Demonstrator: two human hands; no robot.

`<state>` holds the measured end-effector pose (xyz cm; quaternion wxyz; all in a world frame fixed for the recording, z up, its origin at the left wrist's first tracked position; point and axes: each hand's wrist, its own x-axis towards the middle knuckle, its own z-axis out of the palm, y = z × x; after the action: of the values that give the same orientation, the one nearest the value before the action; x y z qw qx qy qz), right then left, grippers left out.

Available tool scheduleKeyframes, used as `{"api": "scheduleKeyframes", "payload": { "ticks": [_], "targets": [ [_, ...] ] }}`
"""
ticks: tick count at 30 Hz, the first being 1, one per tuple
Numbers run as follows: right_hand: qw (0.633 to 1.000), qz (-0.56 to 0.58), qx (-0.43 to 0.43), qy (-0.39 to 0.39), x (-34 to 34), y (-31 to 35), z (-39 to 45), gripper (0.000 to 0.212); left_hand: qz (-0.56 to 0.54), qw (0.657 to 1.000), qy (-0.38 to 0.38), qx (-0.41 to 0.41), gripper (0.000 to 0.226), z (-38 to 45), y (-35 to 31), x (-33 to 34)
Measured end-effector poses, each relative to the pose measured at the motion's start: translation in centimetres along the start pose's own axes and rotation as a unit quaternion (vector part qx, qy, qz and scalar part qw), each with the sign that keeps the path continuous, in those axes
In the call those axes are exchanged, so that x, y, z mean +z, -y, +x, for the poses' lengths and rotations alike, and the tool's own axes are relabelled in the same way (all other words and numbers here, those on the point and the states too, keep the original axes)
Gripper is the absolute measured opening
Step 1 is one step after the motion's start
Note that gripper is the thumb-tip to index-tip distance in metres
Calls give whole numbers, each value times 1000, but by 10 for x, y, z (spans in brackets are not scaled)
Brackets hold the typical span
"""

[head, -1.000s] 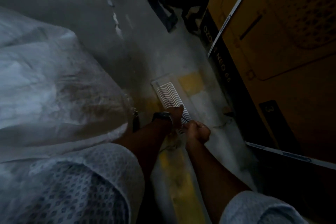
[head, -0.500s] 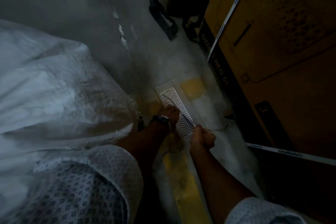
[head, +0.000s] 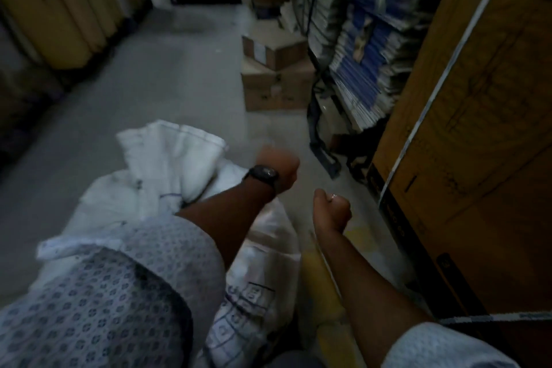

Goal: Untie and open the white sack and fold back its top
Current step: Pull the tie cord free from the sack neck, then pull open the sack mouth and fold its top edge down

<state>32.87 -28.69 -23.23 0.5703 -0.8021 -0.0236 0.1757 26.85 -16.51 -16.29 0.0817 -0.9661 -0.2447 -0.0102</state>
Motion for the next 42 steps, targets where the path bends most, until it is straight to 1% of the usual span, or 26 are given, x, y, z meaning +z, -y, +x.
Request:
{"api": "scheduleKeyframes", "payload": {
  "ticks": [1,4,6,8,10,11,13,15,17,19,21,23,24,26,27,29,30,32,34,35,36,37,39,40,41,42],
  "targets": [
    [1000,2,-21,17,8,17,-14,42,5,1000,-18,-12,28,-11,24,-17],
    [994,-4,-69,84,37,58,-58,43,20,997,-59,-52,45,-55,96,-55],
    [987,-12,-82,135,64,74,-86,34,50,991,-85,-90,49,-88,140,-64],
    [983,-17,-77,165,90,82,-105,25,56,985,-86,-138,55,-122,178,-61],
    [978,-40,-99,178,111,89,-124,23,38,982,-61,-175,68,-151,210,-49],
    [973,-52,-130,184,118,93,-134,27,32,981,-40,-188,79,-163,223,-43],
    [955,-92,-195,202,131,98,-146,45,20,978,12,-207,108,-179,246,-30],
    [928,-151,-264,216,143,98,-149,65,-21,974,51,-220,132,-187,264,-19],
    [891,-218,-329,226,154,100,-147,81,-59,971,68,-221,144,-188,275,-7],
    [850,-282,-377,236,163,105,-143,89,-83,971,68,-214,146,-185,279,8],
    [820,-313,-413,243,173,112,-137,85,-108,970,59,-211,145,-178,280,19],
    [811,-312,-426,250,183,119,-133,76,-114,970,37,-212,138,-172,282,26],
    [808,-309,-437,247,188,121,-131,74,-115,970,24,-213,128,-170,283,28],
    [790,-325,-465,233,195,122,-127,68,-119,971,4,-209,95,-168,287,30],
    [777,-342,-476,229,198,121,-124,62,-129,970,-1,-205,77,-169,290,31],
    [757,-368,-488,231,201,117,-118,49,-174,966,-26,-189,52,-174,293,31],
    [754,-369,-490,236,201,115,-116,43,-203,962,-52,-174,42,-177,294,31],
    [753,-348,-501,249,199,113,-114,28,-245,953,-98,-147,34,-182,291,28],
    [740,-327,-532,251,197,116,-115,14,-280,938,-109,-172,33,-184,282,15],
    [729,-317,-551,253,195,119,-118,16,-299,929,-102,-194,33,-185,278,7],
    [727,-301,-562,257,192,123,-122,19,-319,919,-104,-209,36,-186,274,-3],
    [740,-277,-554,263,189,127,-126,18,-343,906,-110,-222,39,-188,272,-12],
    [788,-217,-500,285,180,137,-136,9,-380,885,-114,-245,37,-194,270,-32],
    [803,-192,-479,299,176,143,-141,12,-385,881,-109,-253,35,-197,269,-42],
    [804,-177,-475,311,172,149,-147,20,-390,880,-93,-257,34,-201,267,-53],
    [797,-170,-484,318,168,155,-153,29,-395,879,-66,-259,32,-205,263,-64]
  ]
}}
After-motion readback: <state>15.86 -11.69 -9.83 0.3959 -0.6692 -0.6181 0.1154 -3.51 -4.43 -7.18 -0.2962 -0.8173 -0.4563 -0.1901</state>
